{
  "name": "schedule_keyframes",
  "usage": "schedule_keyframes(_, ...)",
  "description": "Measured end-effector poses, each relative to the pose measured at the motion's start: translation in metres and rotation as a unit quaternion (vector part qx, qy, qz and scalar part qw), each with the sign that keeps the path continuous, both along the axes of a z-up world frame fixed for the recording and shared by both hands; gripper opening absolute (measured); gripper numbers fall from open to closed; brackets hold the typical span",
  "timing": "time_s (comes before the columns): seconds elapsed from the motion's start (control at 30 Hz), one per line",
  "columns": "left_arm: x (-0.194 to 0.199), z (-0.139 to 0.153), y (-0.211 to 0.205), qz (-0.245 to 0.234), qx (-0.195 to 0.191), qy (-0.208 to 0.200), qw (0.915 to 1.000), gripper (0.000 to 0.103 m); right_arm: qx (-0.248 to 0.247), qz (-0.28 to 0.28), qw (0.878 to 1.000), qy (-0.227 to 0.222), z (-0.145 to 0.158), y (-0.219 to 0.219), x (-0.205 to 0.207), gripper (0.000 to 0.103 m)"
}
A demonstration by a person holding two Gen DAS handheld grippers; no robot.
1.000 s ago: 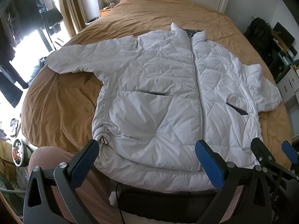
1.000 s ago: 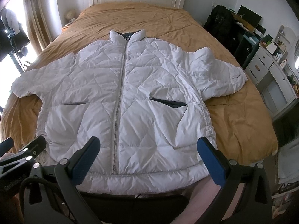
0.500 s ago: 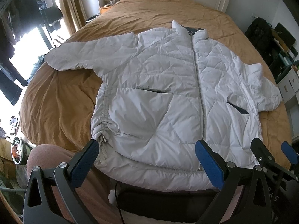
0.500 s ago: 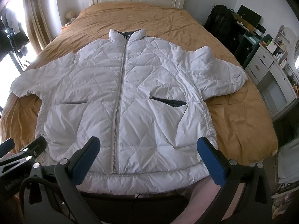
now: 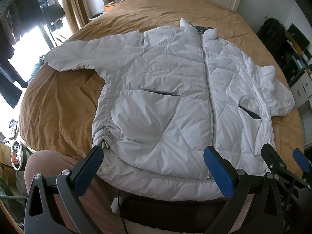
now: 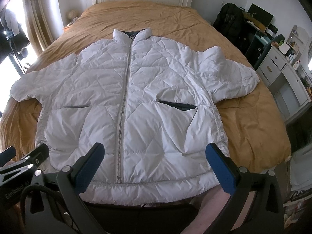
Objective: Fold large clothes
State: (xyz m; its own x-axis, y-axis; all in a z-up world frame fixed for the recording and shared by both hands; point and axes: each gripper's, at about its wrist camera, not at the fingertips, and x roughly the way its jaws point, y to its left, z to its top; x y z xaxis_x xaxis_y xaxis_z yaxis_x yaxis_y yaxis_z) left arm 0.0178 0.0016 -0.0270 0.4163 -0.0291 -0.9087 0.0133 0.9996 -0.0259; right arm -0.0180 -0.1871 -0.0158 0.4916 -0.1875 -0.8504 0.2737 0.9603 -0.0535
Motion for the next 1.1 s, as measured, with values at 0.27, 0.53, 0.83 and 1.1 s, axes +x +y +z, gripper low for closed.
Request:
schedule_keyframes(0.27, 0.009, -0.008, 0.000, -0.001, -0.003, 0.008, 1.0000, 0.102, -0.007, 0.001, 1.000, 0.008, -0.007, 0.001, 0.011, 0.103)
schedule_keyframes(0.53, 0.055, -0.013, 0.044, 0.008, -0.039, 0.021, 0.9990, 0.095, -0.010, 0.007, 1.000, 0.029, -0.023, 0.001, 0.029, 0.103)
schedule_keyframes(0.83, 0.219, -0.016, 0.264, 0.191, -0.066, 0.020, 0.9792, 0.096, -0.011, 0.019, 0.999, 0.034, -0.039, -0.007, 0.101, 0.103)
schedule_keyframes(1.1, 0.310, -0.087, 0.384, 0.289, -0.091, 0.024, 0.9528, 0.096, 0.009, 0.058, 0.998, 0.015, -0.054, 0.005, 0.219, 0.103)
